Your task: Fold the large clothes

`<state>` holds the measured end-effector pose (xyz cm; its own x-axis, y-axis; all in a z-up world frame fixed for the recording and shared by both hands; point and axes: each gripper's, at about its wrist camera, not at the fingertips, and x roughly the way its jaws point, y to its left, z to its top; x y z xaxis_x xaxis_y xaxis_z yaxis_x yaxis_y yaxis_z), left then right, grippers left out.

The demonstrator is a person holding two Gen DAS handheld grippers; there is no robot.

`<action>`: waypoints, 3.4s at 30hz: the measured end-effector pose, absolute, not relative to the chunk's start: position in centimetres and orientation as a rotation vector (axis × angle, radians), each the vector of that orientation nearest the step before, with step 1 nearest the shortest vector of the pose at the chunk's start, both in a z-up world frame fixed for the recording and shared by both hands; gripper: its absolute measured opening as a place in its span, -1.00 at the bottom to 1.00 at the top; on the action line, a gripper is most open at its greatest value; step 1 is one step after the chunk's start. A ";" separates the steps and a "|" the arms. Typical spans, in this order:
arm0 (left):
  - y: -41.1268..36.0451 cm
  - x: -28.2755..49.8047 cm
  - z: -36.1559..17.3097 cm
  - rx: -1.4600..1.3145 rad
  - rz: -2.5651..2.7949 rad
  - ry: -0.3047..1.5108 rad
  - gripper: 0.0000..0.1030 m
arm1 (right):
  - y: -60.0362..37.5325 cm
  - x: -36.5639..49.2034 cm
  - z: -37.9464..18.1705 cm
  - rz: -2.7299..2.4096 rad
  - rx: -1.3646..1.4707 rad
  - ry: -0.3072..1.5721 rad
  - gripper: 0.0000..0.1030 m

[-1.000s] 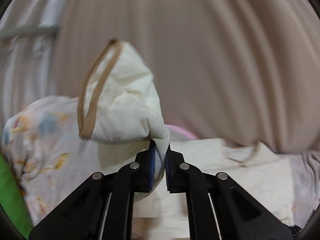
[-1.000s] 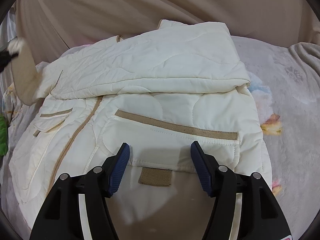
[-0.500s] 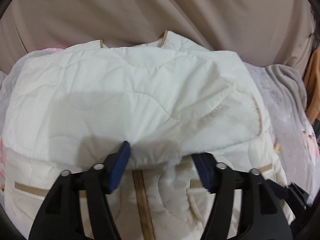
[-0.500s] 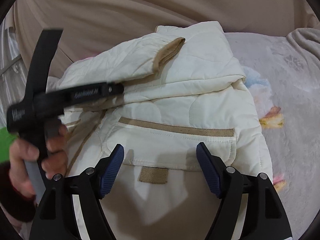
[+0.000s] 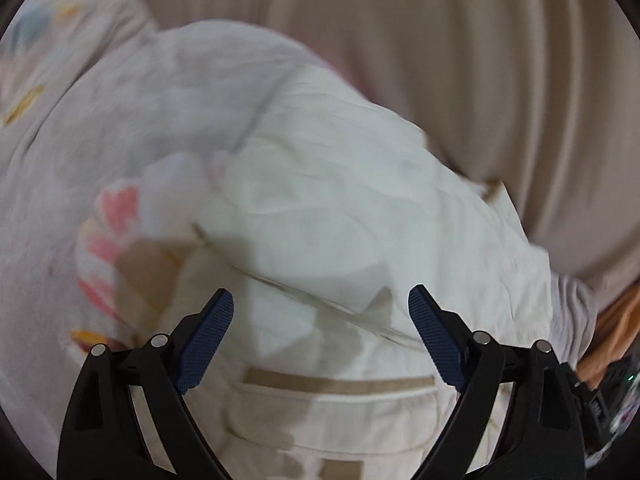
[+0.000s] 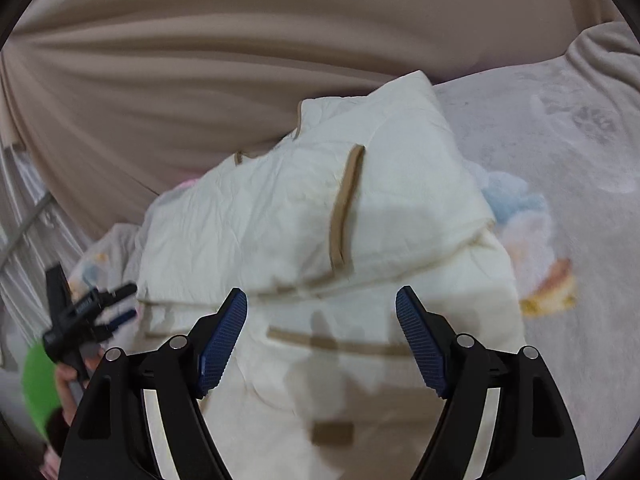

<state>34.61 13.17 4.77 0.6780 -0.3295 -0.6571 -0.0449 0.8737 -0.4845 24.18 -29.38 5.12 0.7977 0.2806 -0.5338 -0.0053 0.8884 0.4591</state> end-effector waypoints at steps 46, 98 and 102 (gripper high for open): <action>10.8 36.4 1.5 -0.298 -0.018 0.754 0.24 | 0.6 47.5 6.4 0.377 -0.039 0.743 -0.90; 18.5 16.1 0.9 -0.367 -0.196 0.964 0.73 | -34.9 2.6 -1.0 0.070 0.430 0.796 0.44; 16.8 15.1 1.1 -0.345 -0.223 0.936 0.71 | -35.0 2.3 -2.5 0.122 0.558 0.785 0.45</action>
<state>15.07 16.81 1.08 0.5763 -0.3343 -0.7457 0.0387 0.9227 -0.3836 2.35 -35.03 -2.53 0.7087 0.3059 -0.6357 0.0984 0.8494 0.5185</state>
